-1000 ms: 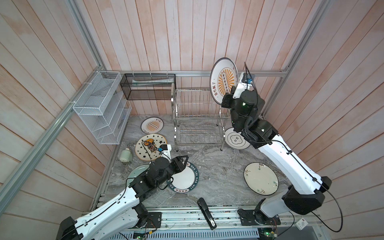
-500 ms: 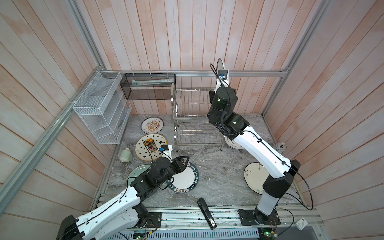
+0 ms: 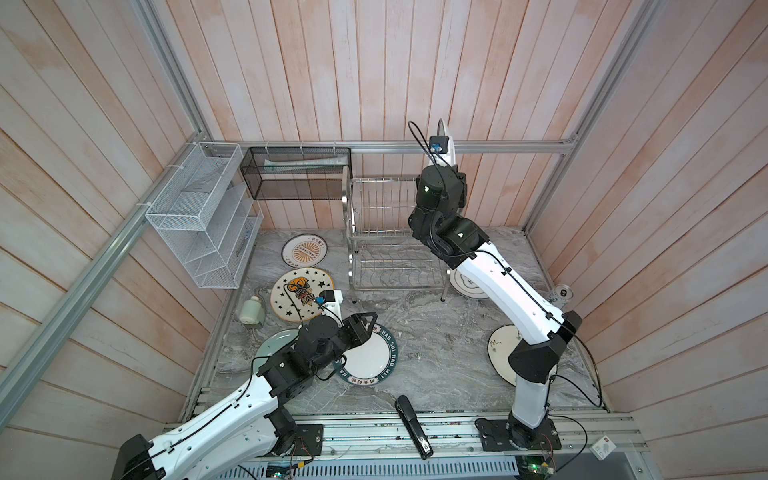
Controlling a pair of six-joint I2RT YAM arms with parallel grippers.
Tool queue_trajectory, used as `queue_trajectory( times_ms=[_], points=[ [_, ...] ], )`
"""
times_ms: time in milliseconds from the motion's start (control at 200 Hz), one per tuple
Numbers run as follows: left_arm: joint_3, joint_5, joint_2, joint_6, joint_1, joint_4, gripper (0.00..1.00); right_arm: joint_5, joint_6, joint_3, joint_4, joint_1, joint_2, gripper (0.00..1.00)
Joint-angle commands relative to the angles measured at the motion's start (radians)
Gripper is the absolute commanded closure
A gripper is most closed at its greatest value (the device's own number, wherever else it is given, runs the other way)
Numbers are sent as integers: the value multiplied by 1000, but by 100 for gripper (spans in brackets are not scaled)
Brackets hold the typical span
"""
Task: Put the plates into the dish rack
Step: 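Carry the upright plate with the right gripper over the dish rack's upper tier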
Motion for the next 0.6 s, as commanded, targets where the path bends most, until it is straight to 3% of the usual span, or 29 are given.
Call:
queue_trajectory(
  times_ms=[0, 140, 595],
  points=[
    [-17, -20, -10, -3, -4, -19, 52, -68, 149, 40, -127, -29, -6, 100],
    [-13, -24, -5, -4, -4, -10, 52, -123, 196, 28, -186, -56, 5, 100],
    [-13, -24, -4, 1, -4, -17, 52, -117, 231, 28, -229, -72, 53, 100]
  ],
)
